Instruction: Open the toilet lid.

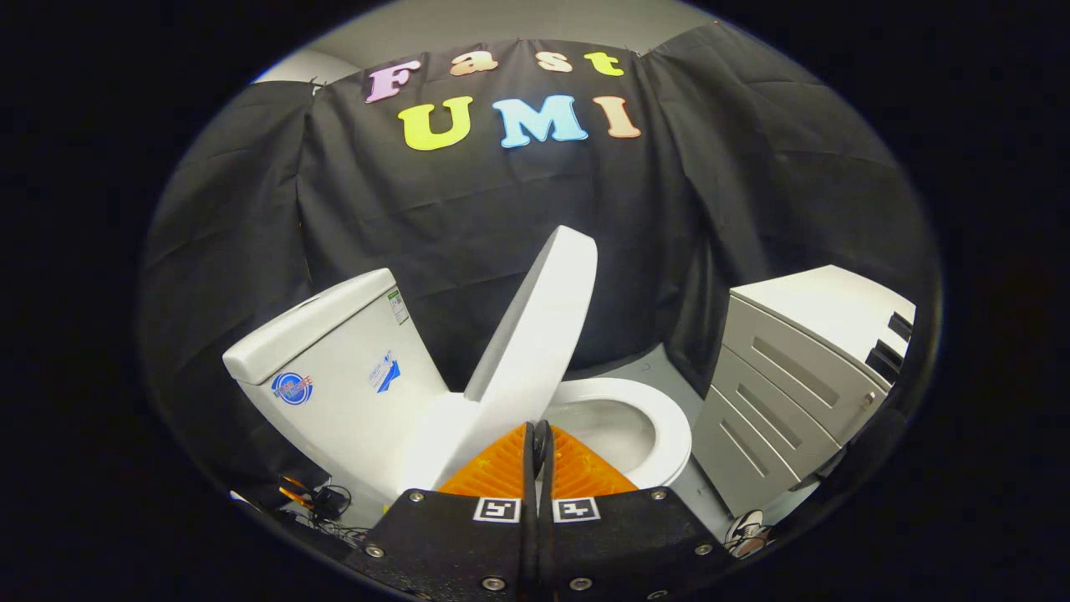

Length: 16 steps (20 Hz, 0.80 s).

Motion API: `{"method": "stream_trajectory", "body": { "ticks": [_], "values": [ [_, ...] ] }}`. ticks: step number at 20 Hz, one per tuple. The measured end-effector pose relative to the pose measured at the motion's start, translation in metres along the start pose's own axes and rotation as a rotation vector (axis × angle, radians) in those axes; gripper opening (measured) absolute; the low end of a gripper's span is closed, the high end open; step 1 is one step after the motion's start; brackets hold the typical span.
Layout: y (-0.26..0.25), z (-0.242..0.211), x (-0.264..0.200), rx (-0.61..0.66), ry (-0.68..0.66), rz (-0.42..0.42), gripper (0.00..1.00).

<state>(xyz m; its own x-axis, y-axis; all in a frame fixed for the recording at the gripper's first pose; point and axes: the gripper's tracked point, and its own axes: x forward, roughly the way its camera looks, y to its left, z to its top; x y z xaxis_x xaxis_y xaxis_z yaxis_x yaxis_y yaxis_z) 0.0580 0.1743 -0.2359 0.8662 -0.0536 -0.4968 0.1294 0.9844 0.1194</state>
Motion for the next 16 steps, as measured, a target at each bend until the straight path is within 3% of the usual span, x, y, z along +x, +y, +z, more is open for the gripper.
{"method": "stream_trajectory", "body": {
  "ticks": [7,16],
  "values": [
    [0.033,0.012,-0.007,-0.036,-0.03,-0.019,0.0],
    [0.097,0.031,-0.015,-0.254,-0.081,-0.006,0.0]
  ]
}}
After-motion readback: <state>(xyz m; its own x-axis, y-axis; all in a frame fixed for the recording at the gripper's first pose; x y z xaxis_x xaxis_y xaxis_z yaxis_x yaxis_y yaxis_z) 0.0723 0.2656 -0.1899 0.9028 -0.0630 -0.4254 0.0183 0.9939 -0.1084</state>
